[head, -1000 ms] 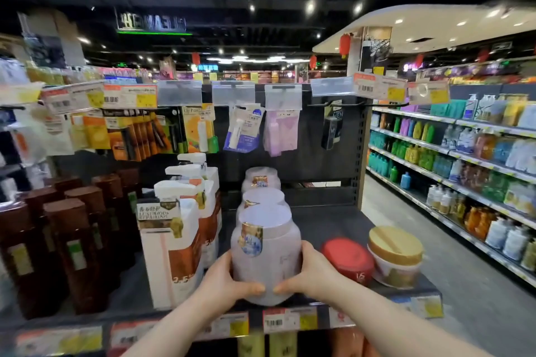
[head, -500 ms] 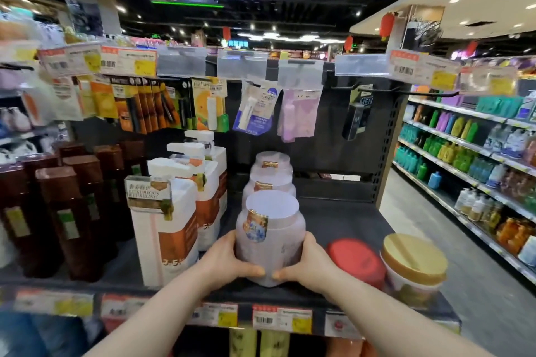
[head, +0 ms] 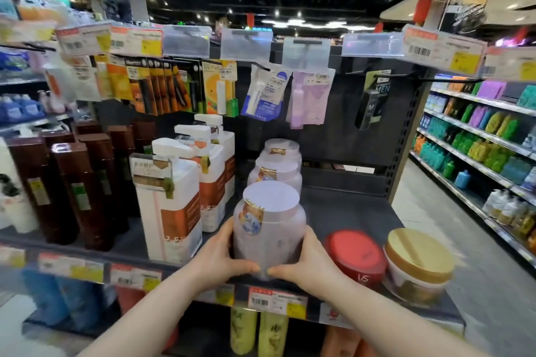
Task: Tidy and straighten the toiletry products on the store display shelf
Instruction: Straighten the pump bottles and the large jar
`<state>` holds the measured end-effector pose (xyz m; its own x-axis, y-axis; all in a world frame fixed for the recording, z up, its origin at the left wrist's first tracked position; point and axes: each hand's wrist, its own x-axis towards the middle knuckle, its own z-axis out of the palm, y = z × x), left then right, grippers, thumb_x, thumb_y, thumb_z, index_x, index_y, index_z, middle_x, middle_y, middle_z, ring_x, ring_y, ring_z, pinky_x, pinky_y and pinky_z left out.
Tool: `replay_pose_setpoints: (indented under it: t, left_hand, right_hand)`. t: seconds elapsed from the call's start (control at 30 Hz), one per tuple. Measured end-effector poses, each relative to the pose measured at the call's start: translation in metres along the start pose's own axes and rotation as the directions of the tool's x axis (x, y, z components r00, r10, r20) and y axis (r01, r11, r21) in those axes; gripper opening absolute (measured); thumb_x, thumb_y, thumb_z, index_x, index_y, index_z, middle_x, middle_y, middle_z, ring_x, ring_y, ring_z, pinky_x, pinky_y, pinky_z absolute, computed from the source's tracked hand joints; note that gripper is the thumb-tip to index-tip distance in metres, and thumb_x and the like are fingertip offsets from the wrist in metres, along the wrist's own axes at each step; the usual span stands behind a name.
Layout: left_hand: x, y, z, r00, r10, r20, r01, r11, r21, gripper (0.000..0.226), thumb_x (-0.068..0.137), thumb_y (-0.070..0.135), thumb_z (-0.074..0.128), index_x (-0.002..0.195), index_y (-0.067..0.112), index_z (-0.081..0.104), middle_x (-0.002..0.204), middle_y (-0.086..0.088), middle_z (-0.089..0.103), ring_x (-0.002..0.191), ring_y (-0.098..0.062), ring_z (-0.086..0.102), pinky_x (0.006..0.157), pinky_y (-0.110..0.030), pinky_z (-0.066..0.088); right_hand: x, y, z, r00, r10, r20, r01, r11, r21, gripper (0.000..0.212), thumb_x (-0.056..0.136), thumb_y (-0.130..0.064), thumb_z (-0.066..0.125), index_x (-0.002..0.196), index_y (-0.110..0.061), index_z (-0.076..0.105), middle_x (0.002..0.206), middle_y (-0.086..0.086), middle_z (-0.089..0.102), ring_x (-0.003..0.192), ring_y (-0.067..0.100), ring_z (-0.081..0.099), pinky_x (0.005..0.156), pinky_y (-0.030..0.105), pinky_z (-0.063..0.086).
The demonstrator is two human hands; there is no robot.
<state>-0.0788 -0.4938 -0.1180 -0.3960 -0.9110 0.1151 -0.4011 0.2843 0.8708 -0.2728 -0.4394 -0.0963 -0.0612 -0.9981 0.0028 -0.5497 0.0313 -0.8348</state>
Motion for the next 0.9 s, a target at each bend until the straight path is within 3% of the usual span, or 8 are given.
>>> replay_pose_setpoints:
  t: [0.1,0.23,0.3,0.37,0.43,0.5,0.67,0.9]
  left_hand:
    - [0.001,-0.002,-0.002,1.0,0.005,0.004,-0.005,1.0,-0.007,0.095,0.055,0.036,0.085,0.126,0.051,0.024,0.125,0.024,0.048,0.12,-0.001,0.045,0.099,-0.022,0.037]
    - [0.004,-0.004,-0.002,1.0,0.004,0.008,-0.004,1.0,-0.019,0.092,0.058,0.026,0.087,0.12,0.054,0.026,0.119,0.028,0.047,0.115,-0.001,0.045,0.096,-0.021,0.036]
    - [0.004,-0.003,-0.001,1.0,-0.003,0.005,0.003,1.0,-0.023,0.092,0.058,0.023,0.087,0.121,0.053,0.027,0.122,0.021,0.05,0.115,-0.003,0.046,0.097,-0.024,0.037]
    - [0.004,-0.002,-0.001,1.0,-0.008,0.003,0.009,1.0,-0.03,0.092,0.058,0.021,0.087,0.125,0.048,0.029,0.123,0.016,0.052,0.116,-0.006,0.047,0.098,-0.027,0.038]
    - [0.003,-0.001,-0.001,1.0,-0.014,-0.003,0.014,1.0,-0.024,0.093,0.058,0.02,0.087,0.129,0.042,0.031,0.124,0.013,0.054,0.116,-0.008,0.049,0.099,-0.028,0.039]
    - [0.002,0.0,-0.001,1.0,-0.017,-0.006,0.017,0.999,-0.03,0.093,0.057,0.02,0.087,0.13,0.039,0.033,0.124,0.011,0.055,0.115,-0.009,0.05,0.098,-0.028,0.039]
    - [0.002,0.0,-0.001,1.0,-0.026,-0.007,0.025,0.999,-0.039,0.094,0.057,0.018,0.087,0.132,0.037,0.033,0.119,0.015,0.055,0.111,-0.004,0.051,0.092,-0.022,0.039]
    - [0.002,0.0,0.0,1.0,-0.026,-0.015,0.026,0.999,-0.046,0.089,0.058,0.018,0.087,0.125,0.043,0.034,0.11,0.028,0.053,0.098,0.01,0.05,0.081,-0.012,0.04]
  right_hand:
    - [-0.008,-0.017,-0.025,0.993,-0.115,0.008,0.115,0.99,-0.087,0.114,0.062,-0.036,0.081,0.146,-0.027,0.005,0.128,-0.017,0.021,0.125,0.002,0.027,0.101,0.021,0.028]
    - [-0.008,-0.033,-0.095,0.951,-0.305,0.05,0.297,0.856,-0.424,0.071,0.072,-0.041,0.074,0.134,-0.027,0.043,0.131,-0.008,0.046,0.111,0.007,0.048,0.093,0.021,0.038]
    - [-0.002,-0.034,-0.125,0.953,-0.258,0.159,0.298,0.71,-0.638,0.069,0.072,-0.044,0.073,0.132,-0.025,0.046,0.134,-0.002,0.049,0.117,0.012,0.048,0.095,0.021,0.035]
    - [0.007,-0.03,-0.143,0.944,-0.018,0.33,0.277,0.585,-0.762,0.085,0.069,-0.044,0.076,0.141,-0.026,0.034,0.144,-0.001,0.038,0.131,0.017,0.037,0.105,0.027,0.031]
    - [0.011,-0.025,-0.147,0.868,0.241,0.435,0.244,0.556,-0.795,0.098,0.067,-0.039,0.08,0.145,-0.029,0.022,0.15,-0.002,0.028,0.137,0.02,0.028,0.109,0.033,0.029]
    - [0.013,-0.02,-0.142,0.825,0.327,0.462,0.223,0.562,-0.796,0.101,0.067,-0.032,0.082,0.146,-0.033,0.018,0.149,-0.001,0.03,0.134,0.022,0.032,0.107,0.036,0.035]
    - [0.017,-0.015,-0.129,0.839,0.269,0.473,0.297,0.502,-0.812,0.095,0.07,-0.024,0.078,0.144,-0.039,0.02,0.148,-0.001,0.032,0.13,0.027,0.037,0.099,0.036,0.039]
    - [0.021,-0.01,-0.126,0.849,0.216,0.483,0.28,0.591,-0.757,0.089,0.073,-0.035,0.075,0.144,-0.038,0.022,0.152,-0.004,0.026,0.135,0.024,0.031,0.106,0.037,0.032]
